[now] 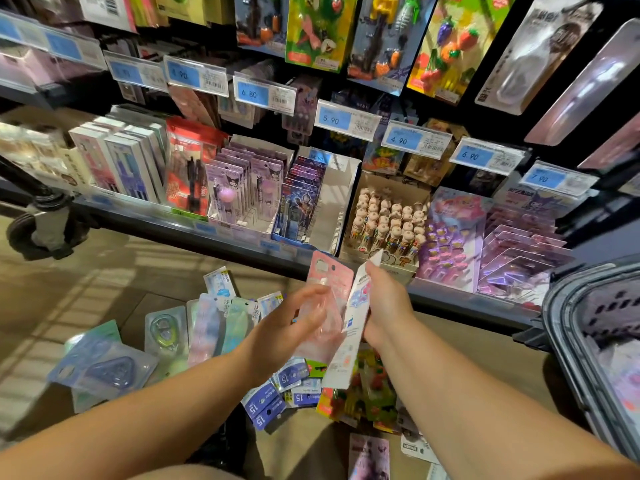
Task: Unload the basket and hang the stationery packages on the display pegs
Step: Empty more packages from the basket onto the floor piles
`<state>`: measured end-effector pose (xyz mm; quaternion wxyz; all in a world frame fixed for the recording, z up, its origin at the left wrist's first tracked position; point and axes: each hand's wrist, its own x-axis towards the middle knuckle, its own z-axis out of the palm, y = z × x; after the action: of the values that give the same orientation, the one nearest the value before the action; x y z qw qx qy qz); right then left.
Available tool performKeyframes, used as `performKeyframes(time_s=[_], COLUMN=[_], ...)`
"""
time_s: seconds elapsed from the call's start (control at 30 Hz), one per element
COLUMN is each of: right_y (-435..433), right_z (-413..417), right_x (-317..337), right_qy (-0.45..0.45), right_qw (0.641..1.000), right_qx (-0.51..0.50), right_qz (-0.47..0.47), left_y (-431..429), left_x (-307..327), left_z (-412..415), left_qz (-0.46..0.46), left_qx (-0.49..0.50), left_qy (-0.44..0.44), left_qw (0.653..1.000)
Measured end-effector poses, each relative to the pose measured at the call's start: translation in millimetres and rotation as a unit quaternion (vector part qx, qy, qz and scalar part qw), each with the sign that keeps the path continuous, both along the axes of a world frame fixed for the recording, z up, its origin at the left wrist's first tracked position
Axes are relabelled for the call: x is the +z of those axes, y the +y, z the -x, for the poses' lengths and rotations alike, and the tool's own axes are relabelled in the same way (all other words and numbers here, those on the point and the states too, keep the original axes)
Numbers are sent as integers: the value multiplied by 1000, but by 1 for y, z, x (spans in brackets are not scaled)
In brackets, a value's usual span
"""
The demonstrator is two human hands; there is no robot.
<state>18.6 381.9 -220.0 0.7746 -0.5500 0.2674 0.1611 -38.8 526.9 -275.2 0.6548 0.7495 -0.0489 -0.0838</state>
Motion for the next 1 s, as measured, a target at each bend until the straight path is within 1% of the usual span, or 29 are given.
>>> performKeyframes(time_s=[0.07, 0.13, 0.2, 0.27, 0.37, 0.5, 0.57, 0.67, 0.73, 0.83, 0.9, 1.0], right_y=[3, 6, 8, 8, 4, -5, -6, -6, -5, -4, -4, -11], right_z=[3, 4, 4, 5, 6, 6, 10, 17, 19, 18, 17, 16], right_x=[-2, -10, -16, -17, -15, -14, -16, -22, -27, -32, -36, -42], right_qy=[2, -23, -50, -68, -81, -60, -63, -67, -67, -66, -70, -68], right_qw=[999, 999, 998, 996, 993, 990, 981, 966, 962, 960, 957, 959], right_qx=[11, 18, 27, 38, 76, 126, 174, 214, 212, 201, 197, 161], right_qz=[-41, -17, 19, 46, 43, 27, 50, 125, 158, 182, 201, 223], left_y=[-3, -8, -12, -13, -7, 2, 4, 6, 7, 9, 12, 23], left_x=[4, 5, 5, 1, -6, -10, -13, -17, -20, -22, -24, -32], left_z=[1, 0, -2, -5, -6, -10, -15, -20, -20, -18, -14, -9], left_qz=[3, 31, 79, 100, 118, 168, 185, 197, 200, 205, 194, 190], left_qx=[-22, -34, -10, 12, 41, 72, 105, 145, 152, 165, 184, 218], left_qy=[14, 31, 44, 37, 34, 43, 54, 68, 79, 109, 111, 116], left_qw=[1000, 998, 996, 994, 992, 982, 976, 967, 965, 959, 957, 950])
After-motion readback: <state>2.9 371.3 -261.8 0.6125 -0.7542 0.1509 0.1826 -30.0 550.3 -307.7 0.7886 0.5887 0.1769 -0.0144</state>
